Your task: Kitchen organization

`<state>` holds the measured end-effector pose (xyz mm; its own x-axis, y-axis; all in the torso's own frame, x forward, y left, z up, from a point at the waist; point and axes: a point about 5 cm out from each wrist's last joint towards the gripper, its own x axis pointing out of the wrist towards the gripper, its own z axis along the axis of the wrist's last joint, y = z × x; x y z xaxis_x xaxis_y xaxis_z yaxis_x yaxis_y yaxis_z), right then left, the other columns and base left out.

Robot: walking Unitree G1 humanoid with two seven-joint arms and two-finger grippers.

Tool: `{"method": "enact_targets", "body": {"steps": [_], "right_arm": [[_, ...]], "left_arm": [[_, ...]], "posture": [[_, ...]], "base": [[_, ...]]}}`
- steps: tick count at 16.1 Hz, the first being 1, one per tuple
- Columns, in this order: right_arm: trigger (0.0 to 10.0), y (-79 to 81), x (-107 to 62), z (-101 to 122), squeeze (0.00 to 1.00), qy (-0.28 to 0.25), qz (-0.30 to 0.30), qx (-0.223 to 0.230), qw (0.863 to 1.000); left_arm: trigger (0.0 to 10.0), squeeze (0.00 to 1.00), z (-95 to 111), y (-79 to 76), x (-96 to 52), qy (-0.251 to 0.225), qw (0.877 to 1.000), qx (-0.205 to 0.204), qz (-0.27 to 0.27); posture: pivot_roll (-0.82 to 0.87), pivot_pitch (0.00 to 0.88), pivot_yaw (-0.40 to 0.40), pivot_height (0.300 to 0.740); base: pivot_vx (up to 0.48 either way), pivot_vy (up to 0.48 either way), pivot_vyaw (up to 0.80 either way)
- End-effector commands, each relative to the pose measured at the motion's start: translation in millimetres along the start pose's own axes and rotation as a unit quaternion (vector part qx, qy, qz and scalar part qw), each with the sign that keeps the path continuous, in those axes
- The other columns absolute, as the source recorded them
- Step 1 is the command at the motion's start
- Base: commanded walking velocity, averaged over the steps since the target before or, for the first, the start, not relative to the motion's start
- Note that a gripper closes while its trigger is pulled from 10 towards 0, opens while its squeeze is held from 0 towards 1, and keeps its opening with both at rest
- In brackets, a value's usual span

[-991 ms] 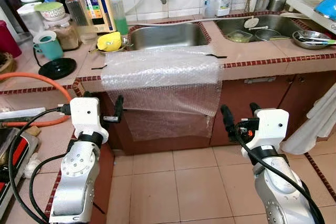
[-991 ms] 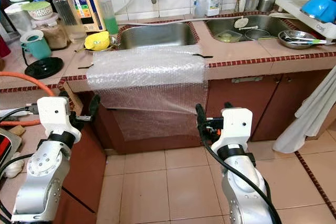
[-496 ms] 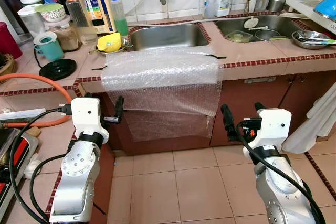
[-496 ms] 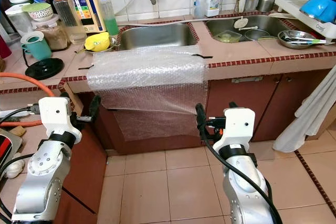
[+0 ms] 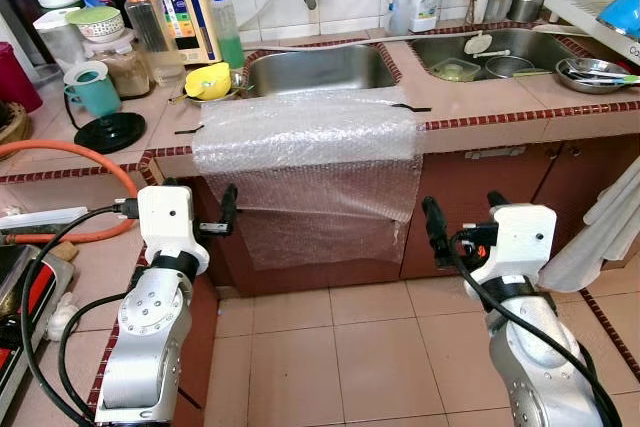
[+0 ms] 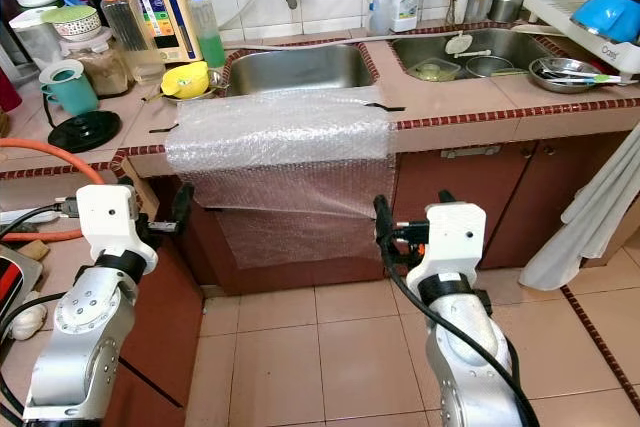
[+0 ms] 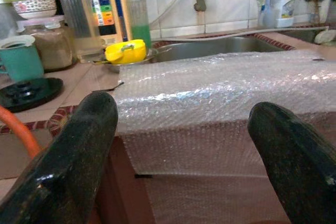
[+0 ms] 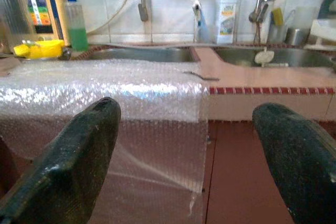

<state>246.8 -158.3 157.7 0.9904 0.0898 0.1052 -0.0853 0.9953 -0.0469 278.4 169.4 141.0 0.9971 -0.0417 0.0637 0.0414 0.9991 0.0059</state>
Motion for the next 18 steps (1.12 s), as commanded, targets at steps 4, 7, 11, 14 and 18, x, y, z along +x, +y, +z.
{"method": "enact_targets", "body": {"steps": [4,7,11,14,18], "right_arm": [[10.0,2.9,4.3,13.4,0.00,-0.030,0.007,-0.012,0.999],[10.0,0.2,5.1,13.8,0.00,-0.030,0.002,-0.017,0.999],[10.0,-0.3,5.4,14.1,0.00,-0.031,0.002,-0.019,0.999],[10.0,0.0,7.2,15.6,0.00,-0.034,0.006,-0.021,0.999],[10.0,0.2,10.5,17.0,0.00,-0.037,0.012,-0.027,0.999]], "left_arm": [[10.0,0.00,9.6,-3.1,0.5,-0.023,1.000,-0.009,-0.016],[10.0,0.00,9.3,-3.6,0.7,-0.022,1.000,-0.012,-0.017],[10.0,0.00,8.4,-4.1,0.8,-0.021,1.000,-0.014,-0.018],[10.0,0.00,6.8,-5.1,0.5,-0.018,1.000,-0.014,-0.018],[10.0,0.00,4.9,-4.9,0.8,-0.015,1.000,-0.013,-0.014]], "posture": [[-0.01,0.000,0.100,0.740],[-0.02,0.000,0.099,0.740],[-0.02,0.000,0.099,0.740],[-0.02,0.000,0.095,0.740],[-0.02,0.000,0.089,0.740]], "base": [[0.450,0.000,0.00],[0.480,0.000,0.00],[0.480,0.000,0.00],[0.477,0.000,0.00],[0.480,0.000,0.00]]}}
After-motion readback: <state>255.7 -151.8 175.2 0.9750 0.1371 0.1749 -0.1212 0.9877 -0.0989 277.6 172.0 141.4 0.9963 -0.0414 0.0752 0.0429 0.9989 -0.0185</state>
